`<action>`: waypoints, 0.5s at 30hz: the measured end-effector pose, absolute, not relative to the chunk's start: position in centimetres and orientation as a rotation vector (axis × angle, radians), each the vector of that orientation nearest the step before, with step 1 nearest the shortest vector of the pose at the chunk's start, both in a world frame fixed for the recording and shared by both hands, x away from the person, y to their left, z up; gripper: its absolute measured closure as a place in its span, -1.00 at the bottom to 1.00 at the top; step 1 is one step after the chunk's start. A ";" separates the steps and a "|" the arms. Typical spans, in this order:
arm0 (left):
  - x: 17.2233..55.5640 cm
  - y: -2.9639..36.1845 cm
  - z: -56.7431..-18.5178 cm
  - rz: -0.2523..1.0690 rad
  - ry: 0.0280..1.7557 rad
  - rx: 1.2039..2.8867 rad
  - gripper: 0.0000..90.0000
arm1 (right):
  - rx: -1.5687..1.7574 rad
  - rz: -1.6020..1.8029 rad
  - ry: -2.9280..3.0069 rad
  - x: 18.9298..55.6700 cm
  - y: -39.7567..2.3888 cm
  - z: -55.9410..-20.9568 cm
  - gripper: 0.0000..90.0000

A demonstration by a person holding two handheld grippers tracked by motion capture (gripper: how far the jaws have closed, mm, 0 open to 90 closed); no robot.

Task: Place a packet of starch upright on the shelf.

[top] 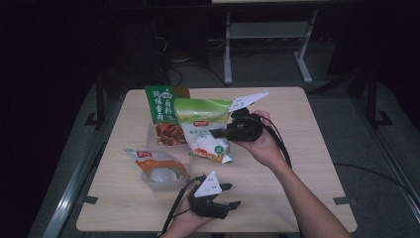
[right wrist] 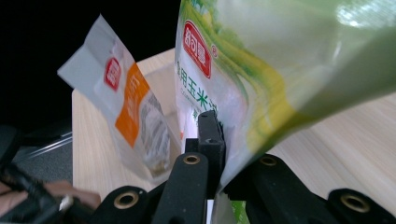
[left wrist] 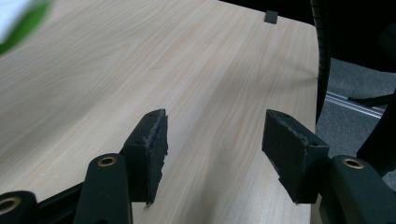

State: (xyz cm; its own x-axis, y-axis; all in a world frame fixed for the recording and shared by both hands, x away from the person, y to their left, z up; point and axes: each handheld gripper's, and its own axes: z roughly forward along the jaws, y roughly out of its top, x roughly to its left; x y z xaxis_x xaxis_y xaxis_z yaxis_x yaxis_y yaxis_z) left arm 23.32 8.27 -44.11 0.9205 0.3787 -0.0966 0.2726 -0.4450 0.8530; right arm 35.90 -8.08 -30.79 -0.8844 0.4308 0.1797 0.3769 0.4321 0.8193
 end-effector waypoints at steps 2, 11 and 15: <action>23.3 8.3 -44.1 0.132 0.465 2.062 -0.12 | 0.733 1.485 2.614 36.3 -7.3 -30.7 0.94; 23.2 8.6 -44.3 0.126 0.451 2.069 -0.13 | 0.672 1.501 2.646 37.6 -3.2 -30.7 0.94; 23.2 8.9 -44.2 0.125 0.452 2.078 -0.16 | 0.648 1.501 2.660 38.0 -1.5 -31.1 0.95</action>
